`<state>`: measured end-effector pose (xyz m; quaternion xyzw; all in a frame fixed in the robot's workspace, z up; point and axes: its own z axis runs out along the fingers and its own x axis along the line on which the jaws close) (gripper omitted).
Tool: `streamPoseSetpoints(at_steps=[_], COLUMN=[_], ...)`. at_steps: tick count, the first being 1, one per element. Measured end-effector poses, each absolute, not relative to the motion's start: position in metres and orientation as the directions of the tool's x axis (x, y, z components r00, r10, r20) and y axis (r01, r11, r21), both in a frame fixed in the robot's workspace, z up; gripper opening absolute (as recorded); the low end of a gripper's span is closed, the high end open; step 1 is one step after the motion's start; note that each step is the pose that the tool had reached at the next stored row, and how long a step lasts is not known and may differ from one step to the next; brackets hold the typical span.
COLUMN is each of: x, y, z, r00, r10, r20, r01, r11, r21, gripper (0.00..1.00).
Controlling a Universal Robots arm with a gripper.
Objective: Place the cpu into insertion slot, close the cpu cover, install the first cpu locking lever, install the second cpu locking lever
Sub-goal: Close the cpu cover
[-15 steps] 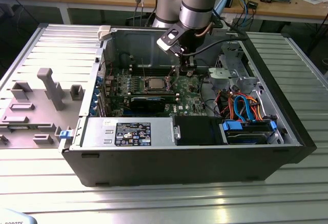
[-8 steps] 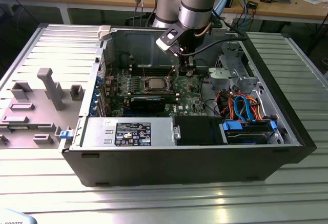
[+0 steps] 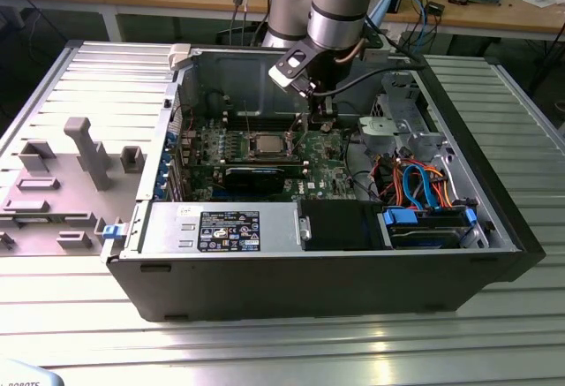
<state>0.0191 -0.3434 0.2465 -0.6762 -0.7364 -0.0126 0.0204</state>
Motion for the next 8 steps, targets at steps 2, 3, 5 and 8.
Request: streamPoseSetpoints(at_steps=[2, 3, 5, 8], x=[0.0170, 0.0160, 0.0128, 0.0120], y=[-0.3434, -0.3434, -0.3434, -0.3434], z=[0.2465, 0.2465, 0.2465, 0.2465], r00=[-0.085, -0.086, -0.086, -0.087], r10=[0.995, 0.995, 0.995, 0.995], r20=[0.047, 0.047, 0.047, 0.047], r01=[0.996, 0.996, 0.996, 0.996], r11=[0.086, 0.086, 0.087, 0.087], r21=[-0.009, -0.009, -0.009, -0.009], gripper=[0.11, 0.11, 0.11, 0.11])
